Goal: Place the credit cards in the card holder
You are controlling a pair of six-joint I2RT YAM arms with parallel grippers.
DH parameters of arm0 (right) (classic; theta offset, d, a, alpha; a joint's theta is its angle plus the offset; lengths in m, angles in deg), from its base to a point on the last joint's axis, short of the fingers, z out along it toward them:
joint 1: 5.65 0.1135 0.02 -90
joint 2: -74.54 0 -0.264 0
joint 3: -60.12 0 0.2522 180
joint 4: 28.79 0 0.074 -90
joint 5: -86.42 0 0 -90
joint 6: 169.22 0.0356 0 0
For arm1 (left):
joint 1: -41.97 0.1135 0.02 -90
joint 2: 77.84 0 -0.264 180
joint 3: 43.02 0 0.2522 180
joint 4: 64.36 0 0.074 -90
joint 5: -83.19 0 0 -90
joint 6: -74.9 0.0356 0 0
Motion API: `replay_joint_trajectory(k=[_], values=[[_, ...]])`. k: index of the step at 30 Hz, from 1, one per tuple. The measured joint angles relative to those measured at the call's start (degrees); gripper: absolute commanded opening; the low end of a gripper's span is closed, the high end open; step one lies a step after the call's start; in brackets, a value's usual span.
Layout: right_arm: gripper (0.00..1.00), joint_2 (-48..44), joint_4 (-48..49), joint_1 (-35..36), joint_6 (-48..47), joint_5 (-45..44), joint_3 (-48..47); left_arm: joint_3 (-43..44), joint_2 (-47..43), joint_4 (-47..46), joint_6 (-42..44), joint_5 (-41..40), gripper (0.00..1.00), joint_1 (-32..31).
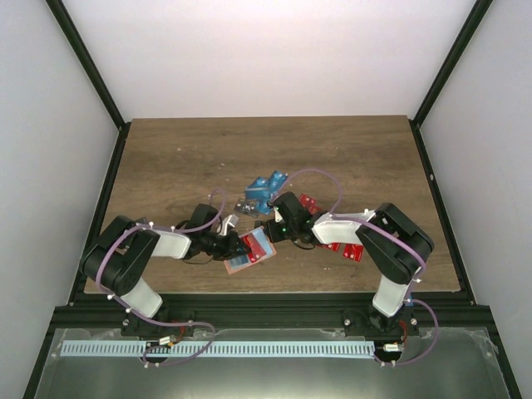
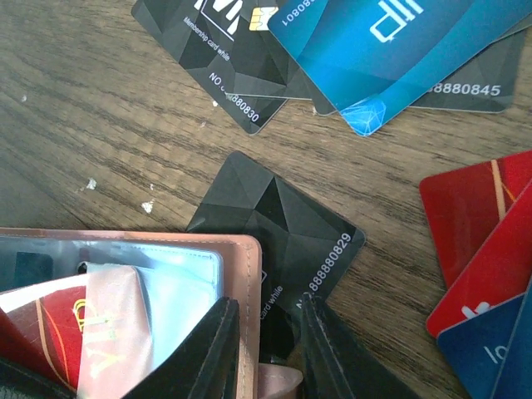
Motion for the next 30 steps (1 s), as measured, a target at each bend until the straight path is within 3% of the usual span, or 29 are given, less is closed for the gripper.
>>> replay_joint_trajectory(k=[30], values=[[0.23,2.3,10.1,0.4,1.8,1.7,2.1,9.3,1.2,22.9,8.6,2.0,0.04,1.6]])
